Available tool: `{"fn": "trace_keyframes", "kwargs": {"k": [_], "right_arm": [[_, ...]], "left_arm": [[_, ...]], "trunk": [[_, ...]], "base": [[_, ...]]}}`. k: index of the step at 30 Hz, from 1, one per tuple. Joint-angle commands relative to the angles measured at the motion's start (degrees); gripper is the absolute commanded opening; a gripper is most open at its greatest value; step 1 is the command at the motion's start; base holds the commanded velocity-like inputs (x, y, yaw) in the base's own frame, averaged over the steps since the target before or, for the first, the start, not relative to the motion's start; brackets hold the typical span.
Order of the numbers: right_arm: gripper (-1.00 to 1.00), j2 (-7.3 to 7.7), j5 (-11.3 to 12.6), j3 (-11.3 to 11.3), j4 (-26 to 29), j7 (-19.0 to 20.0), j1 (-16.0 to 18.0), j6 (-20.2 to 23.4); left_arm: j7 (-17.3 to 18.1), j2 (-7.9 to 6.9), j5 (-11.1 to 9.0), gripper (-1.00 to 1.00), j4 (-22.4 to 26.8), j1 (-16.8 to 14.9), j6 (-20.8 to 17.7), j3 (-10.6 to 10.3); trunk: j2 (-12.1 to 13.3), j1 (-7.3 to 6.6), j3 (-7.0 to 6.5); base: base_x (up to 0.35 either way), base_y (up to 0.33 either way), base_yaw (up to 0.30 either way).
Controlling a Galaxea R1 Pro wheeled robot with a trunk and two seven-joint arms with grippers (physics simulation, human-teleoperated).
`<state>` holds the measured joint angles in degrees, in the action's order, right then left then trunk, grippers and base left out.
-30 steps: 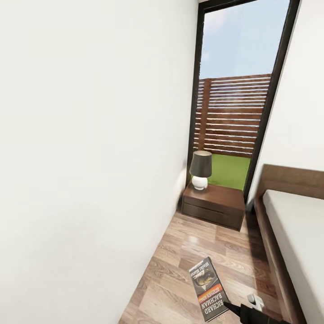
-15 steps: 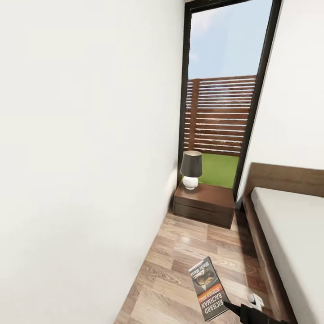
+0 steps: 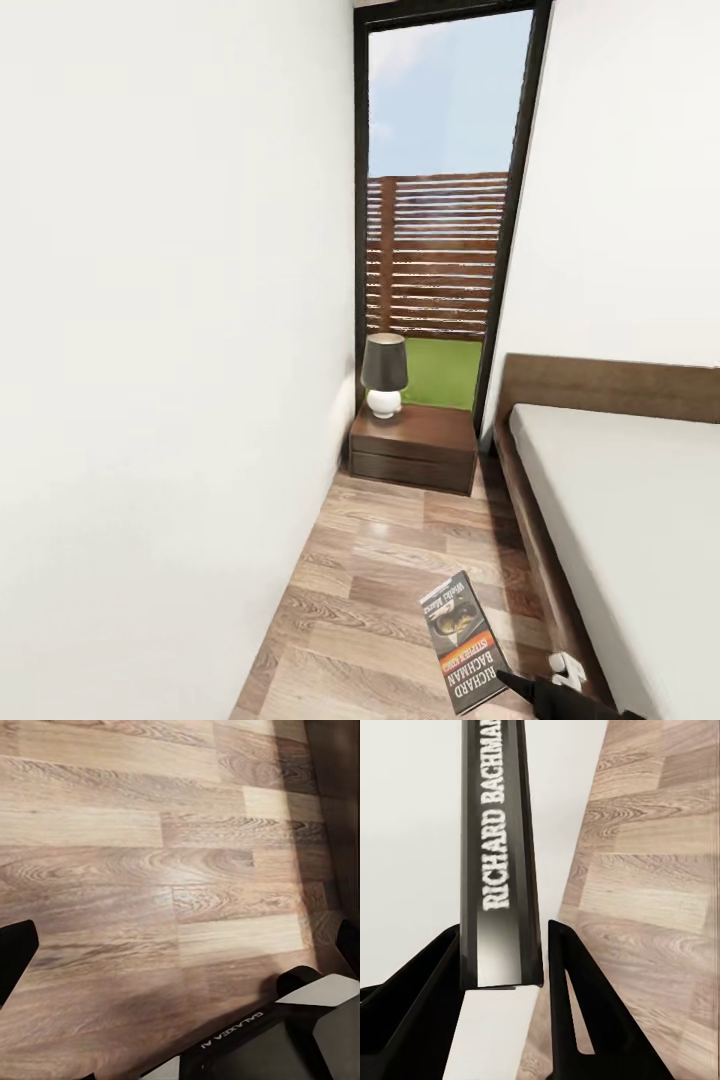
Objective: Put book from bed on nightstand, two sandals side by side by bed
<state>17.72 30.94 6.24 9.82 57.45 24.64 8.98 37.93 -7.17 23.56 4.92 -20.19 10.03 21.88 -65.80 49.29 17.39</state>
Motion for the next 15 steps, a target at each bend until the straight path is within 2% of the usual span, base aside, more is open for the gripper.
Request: {"fn": "trace_keyframes", "kwargs": {"k": [1,15], "right_arm": [[-1.00,0.03,0.70,0.23,0.03,0.08,0.06,0.51],[-1.00,0.03,0.70,0.23,0.03,0.08,0.06,0.51]], "left_arm": [[0.13,-0.02,0.61,1.00,0.00,-0.02,0.34,0.42],[0.13,-0.01,0.61,1.00,0.01,-0.02,0.34,0.44]], "trunk": [[-0.05,0.00,0.07],[-0.05,0.00,0.07]], "base": [[0.000,0.000,-0.282],[0.000,0.000,-0.283]]}}
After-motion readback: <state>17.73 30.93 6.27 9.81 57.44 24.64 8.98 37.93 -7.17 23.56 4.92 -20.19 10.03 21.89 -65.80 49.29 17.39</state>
